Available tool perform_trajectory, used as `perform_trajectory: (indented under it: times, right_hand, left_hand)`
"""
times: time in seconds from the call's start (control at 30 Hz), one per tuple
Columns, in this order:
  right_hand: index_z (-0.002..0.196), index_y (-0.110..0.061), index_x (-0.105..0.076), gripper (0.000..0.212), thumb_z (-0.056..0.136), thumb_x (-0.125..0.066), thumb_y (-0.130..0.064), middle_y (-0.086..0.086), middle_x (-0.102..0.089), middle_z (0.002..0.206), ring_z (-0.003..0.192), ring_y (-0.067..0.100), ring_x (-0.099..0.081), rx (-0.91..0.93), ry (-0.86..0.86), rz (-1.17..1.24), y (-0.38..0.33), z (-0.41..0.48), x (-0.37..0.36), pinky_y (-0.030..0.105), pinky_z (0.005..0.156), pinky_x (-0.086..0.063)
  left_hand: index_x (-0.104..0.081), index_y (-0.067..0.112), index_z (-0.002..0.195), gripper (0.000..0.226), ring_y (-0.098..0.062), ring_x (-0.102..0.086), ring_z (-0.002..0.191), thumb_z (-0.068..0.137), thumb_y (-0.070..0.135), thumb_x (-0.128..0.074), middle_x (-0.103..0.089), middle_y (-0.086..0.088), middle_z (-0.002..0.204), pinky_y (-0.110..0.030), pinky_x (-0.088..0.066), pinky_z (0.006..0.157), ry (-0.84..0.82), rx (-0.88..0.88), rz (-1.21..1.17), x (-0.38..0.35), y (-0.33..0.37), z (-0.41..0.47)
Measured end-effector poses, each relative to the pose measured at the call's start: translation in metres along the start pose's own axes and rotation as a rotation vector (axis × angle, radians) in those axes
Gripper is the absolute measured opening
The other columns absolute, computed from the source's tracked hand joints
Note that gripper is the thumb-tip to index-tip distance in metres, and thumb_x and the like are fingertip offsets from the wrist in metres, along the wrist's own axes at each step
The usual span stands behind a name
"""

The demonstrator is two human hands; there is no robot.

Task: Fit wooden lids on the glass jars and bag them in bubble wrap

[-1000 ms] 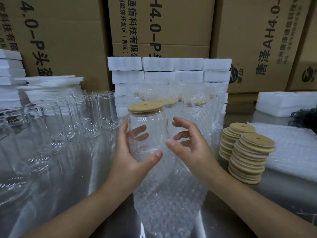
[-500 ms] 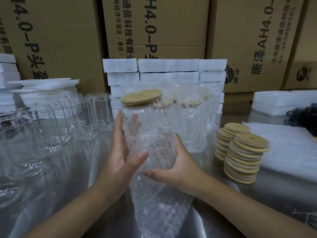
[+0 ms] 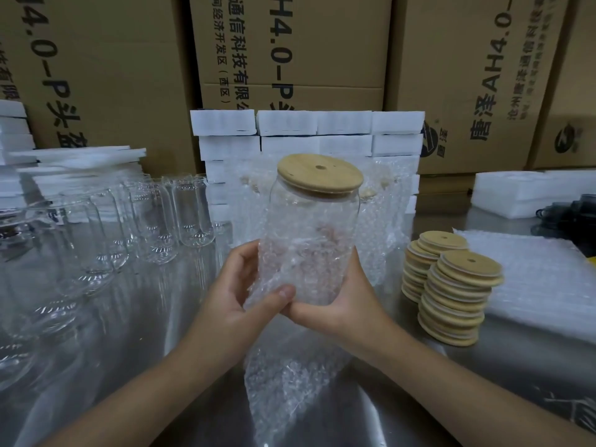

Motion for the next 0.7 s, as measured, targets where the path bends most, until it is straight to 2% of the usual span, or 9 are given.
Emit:
perform_trajectory:
  times: [0.07, 0.17, 0.37, 0.43, 0.5, 0.57, 0.6, 0.7]
  right_hand:
    - [0.128, -0.025, -0.039, 0.088, 0.056, -0.089, -0.028, 0.001, -0.066, 0.117, 0.107, 0.018, -0.066, -0.012, -0.025, -0.005, -0.001, 0.0, 0.0, 0.042, 0.091, -0.054]
    - [0.127, -0.029, -0.038, 0.087, 0.056, -0.088, -0.03, -0.002, -0.065, 0.117, 0.108, 0.016, -0.065, -0.009, -0.033, -0.033, -0.004, -0.001, 0.002, 0.041, 0.09, -0.054]
    - [0.125, -0.034, -0.039, 0.084, 0.057, -0.088, -0.035, -0.009, -0.065, 0.115, 0.107, 0.012, -0.065, 0.004, -0.029, -0.023, -0.01, -0.001, 0.002, 0.036, 0.089, -0.055]
    - [0.124, -0.034, -0.039, 0.083, 0.057, -0.088, -0.036, -0.01, -0.064, 0.116, 0.109, 0.012, -0.065, 0.023, -0.015, -0.012, -0.014, 0.0, 0.003, 0.034, 0.089, -0.054]
    - [0.126, -0.034, -0.039, 0.086, 0.057, -0.089, -0.035, -0.008, -0.064, 0.117, 0.111, 0.013, -0.064, 0.041, -0.004, 0.003, -0.019, 0.002, 0.004, 0.036, 0.091, -0.053]
    - [0.128, -0.034, -0.039, 0.086, 0.058, -0.089, -0.031, -0.004, -0.064, 0.118, 0.111, 0.016, -0.064, 0.061, 0.006, 0.034, -0.023, 0.004, 0.004, 0.038, 0.092, -0.053]
    - [0.127, -0.034, -0.039, 0.084, 0.059, -0.089, -0.03, -0.004, -0.064, 0.118, 0.11, 0.017, -0.064, 0.071, 0.008, 0.043, -0.026, 0.005, 0.004, 0.037, 0.091, -0.054]
    - [0.127, -0.031, -0.038, 0.083, 0.06, -0.087, -0.028, -0.006, -0.065, 0.116, 0.109, 0.017, -0.065, 0.079, -0.007, 0.03, -0.033, 0.007, 0.002, 0.036, 0.09, -0.054]
  left_hand:
    - [-0.052, 0.027, 0.116, 0.06, 0.007, -0.062, 0.101, 0.061, 0.044, -0.067, -0.068, 0.023, 0.106, -0.009, -0.047, 0.083, -0.016, -0.004, -0.008, -0.002, 0.0, 0.0]
    - [-0.052, 0.028, 0.115, 0.059, 0.01, -0.062, 0.099, 0.06, 0.044, -0.066, -0.068, 0.027, 0.103, -0.005, -0.046, 0.076, -0.019, -0.009, -0.035, -0.002, 0.002, -0.001]
    - [-0.051, 0.031, 0.113, 0.052, 0.012, -0.061, 0.099, 0.065, 0.045, -0.065, -0.067, 0.031, 0.103, -0.004, -0.046, 0.076, -0.029, -0.056, -0.064, -0.003, 0.011, -0.001]
    - [-0.05, 0.032, 0.116, 0.054, 0.009, -0.062, 0.103, 0.066, 0.043, -0.07, -0.067, 0.028, 0.108, -0.007, -0.048, 0.079, -0.046, -0.084, -0.079, -0.003, 0.012, -0.001]
    - [-0.052, 0.042, 0.12, 0.065, 0.001, -0.061, 0.113, 0.063, 0.053, -0.081, -0.065, 0.022, 0.118, -0.012, -0.049, 0.085, -0.071, -0.104, -0.098, -0.003, 0.016, -0.001]
    - [-0.052, 0.052, 0.121, 0.068, -0.003, -0.059, 0.117, 0.06, 0.059, -0.082, -0.063, 0.018, 0.125, -0.013, -0.047, 0.089, -0.085, -0.119, -0.098, -0.003, 0.021, -0.001]
    - [-0.051, 0.052, 0.123, 0.071, -0.001, -0.058, 0.118, 0.06, 0.055, -0.084, -0.062, 0.02, 0.126, -0.012, -0.046, 0.089, -0.087, -0.128, -0.09, -0.003, 0.023, -0.001]
    - [-0.043, 0.035, 0.127, 0.08, 0.011, -0.056, 0.113, 0.057, 0.035, -0.082, -0.06, 0.032, 0.121, -0.003, -0.043, 0.086, -0.082, -0.153, -0.04, -0.003, 0.025, -0.002]
Point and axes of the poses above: each hand's wrist, its own z-axis towards the middle knuckle, its own x-axis out of the back of the hand, y = z × x, the point moved 4 cm from there along z, towards the middle knuckle
